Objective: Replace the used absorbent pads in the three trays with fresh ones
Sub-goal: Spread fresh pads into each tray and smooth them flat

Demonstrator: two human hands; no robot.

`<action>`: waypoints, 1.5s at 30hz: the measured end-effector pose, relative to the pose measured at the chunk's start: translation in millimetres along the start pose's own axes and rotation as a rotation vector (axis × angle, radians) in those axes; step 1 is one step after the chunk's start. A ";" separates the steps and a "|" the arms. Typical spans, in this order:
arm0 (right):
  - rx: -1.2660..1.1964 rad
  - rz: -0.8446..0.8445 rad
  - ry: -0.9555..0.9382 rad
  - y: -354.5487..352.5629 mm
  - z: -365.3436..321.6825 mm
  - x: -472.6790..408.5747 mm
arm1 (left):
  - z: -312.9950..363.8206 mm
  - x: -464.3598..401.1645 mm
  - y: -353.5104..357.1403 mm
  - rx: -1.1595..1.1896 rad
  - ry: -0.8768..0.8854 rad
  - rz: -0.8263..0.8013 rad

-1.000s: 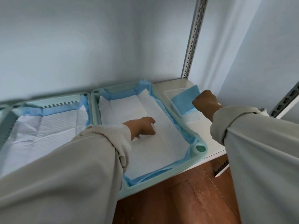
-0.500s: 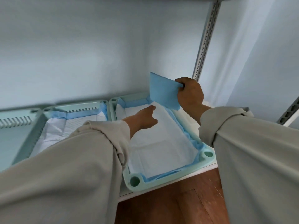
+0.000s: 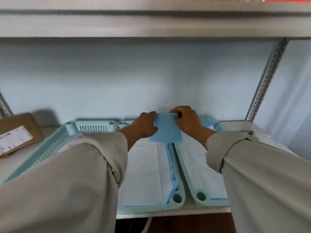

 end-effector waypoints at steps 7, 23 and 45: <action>-0.352 -0.350 0.130 49.0 -59.8 6.2 | -80.7 40.3 -13.6 -0.077 -0.093 -0.015; -0.566 -0.447 0.419 77.6 -120.7 -9.6 | -101.1 71.0 -25.1 -0.259 0.041 -0.106; -0.132 -0.547 0.126 89.3 -101.4 -0.1 | -105.0 63.1 -35.1 0.053 -0.109 0.160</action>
Point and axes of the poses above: each hand's wrist, its own x-axis away from the middle knuckle, its own y-axis out of the palm, z = x × y, the point moved 3 cm from there along -x, towards the middle knuckle, and after that the axes turned 4 degrees about -x, right-handed, at the moved point
